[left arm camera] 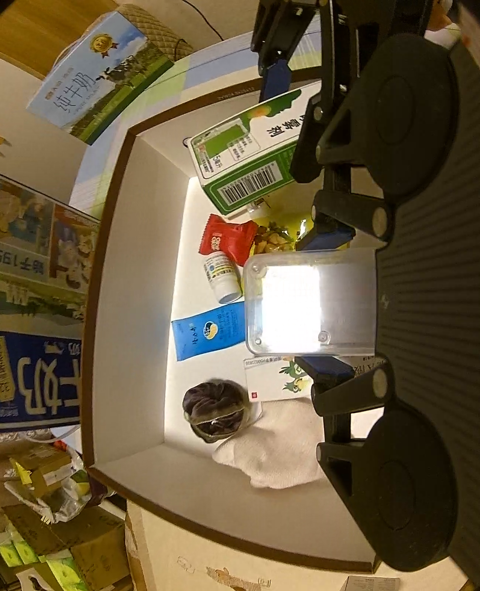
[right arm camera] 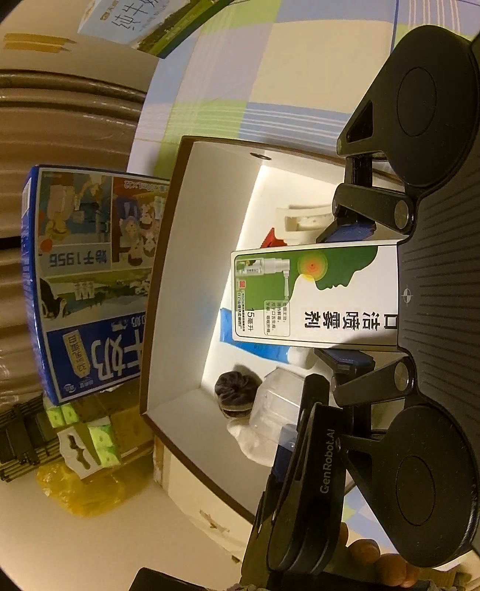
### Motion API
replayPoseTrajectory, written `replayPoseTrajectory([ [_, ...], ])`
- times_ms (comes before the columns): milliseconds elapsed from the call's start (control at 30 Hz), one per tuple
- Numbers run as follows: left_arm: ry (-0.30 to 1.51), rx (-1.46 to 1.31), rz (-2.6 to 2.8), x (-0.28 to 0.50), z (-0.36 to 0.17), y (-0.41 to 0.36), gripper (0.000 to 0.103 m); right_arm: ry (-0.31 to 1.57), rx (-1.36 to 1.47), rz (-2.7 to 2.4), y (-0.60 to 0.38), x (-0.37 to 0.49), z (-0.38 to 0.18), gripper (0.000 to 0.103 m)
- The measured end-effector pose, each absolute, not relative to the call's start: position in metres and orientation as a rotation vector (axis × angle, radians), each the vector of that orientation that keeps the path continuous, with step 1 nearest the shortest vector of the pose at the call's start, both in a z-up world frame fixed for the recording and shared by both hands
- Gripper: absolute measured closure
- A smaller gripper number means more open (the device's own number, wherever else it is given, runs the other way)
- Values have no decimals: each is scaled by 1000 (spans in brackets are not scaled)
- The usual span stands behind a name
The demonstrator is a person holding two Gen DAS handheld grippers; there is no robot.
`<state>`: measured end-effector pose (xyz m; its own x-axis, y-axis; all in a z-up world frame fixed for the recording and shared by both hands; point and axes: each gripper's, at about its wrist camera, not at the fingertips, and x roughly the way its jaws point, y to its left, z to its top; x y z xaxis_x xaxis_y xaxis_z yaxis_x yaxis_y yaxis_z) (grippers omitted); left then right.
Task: Organize objects
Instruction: 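Open the left tool to drop the tray while the right tool releases the medicine box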
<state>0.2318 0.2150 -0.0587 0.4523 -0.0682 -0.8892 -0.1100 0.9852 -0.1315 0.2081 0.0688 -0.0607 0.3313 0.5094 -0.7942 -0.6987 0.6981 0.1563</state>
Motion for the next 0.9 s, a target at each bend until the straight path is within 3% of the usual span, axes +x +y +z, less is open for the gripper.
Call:
replayPoseTrajectory([
  [100,1113,-187,24,234,-62,215,50,948,-230,791,68,209,-62,51],
  [233,1111,-191,22,234,-62,216,36,951,-234,788,68,209,-64,51],
  [500,1074,-186,59,226,-48,228,21,947,-236,789,72,208,-65,51],
  [900,1033,-191,130,207,-35,254,15,885,-235,808,89,205,-60,50],
])
